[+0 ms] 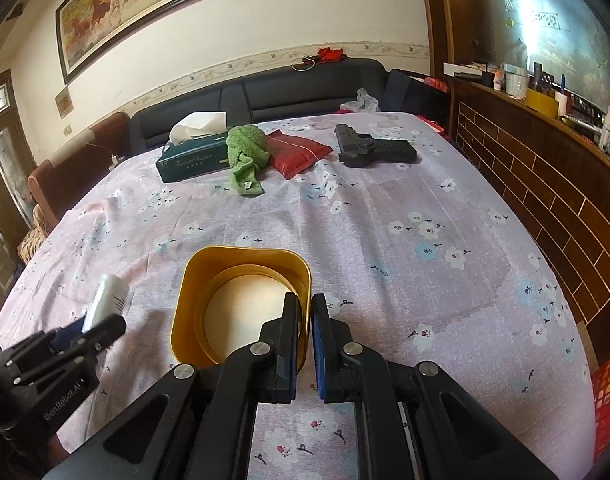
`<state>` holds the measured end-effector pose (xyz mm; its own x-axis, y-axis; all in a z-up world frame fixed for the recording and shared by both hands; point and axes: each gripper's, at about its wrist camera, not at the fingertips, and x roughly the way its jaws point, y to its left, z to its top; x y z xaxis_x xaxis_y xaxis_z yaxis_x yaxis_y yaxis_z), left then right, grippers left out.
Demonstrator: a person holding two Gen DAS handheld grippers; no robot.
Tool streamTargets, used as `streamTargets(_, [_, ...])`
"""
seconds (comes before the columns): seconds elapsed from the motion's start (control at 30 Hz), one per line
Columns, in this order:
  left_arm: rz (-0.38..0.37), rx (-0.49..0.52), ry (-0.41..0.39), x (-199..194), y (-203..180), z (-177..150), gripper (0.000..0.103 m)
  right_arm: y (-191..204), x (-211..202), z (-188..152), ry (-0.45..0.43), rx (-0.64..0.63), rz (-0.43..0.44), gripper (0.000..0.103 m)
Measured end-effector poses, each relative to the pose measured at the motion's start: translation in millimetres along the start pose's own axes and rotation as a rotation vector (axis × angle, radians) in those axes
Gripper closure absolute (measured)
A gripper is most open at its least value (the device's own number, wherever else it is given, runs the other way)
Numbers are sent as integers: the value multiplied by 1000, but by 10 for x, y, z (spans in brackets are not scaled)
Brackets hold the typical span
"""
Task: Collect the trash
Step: 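Grasp the yellow tape roll with the right tool and lift it, then hold the spray bottle in the left tool while the right tool holds the tape roll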
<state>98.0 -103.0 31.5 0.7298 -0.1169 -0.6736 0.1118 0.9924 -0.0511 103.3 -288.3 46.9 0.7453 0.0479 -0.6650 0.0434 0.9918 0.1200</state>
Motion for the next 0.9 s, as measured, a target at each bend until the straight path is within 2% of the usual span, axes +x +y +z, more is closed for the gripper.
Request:
streamTargets(0.3, [31, 67, -45, -77, -98, -6, 75, 170, -35, -55, -16, -80, -12, 97])
streamTargets(0.9, [36, 78, -44, -77, -117, -30, 75, 178, -35, -60, -20, -77, -13, 97])
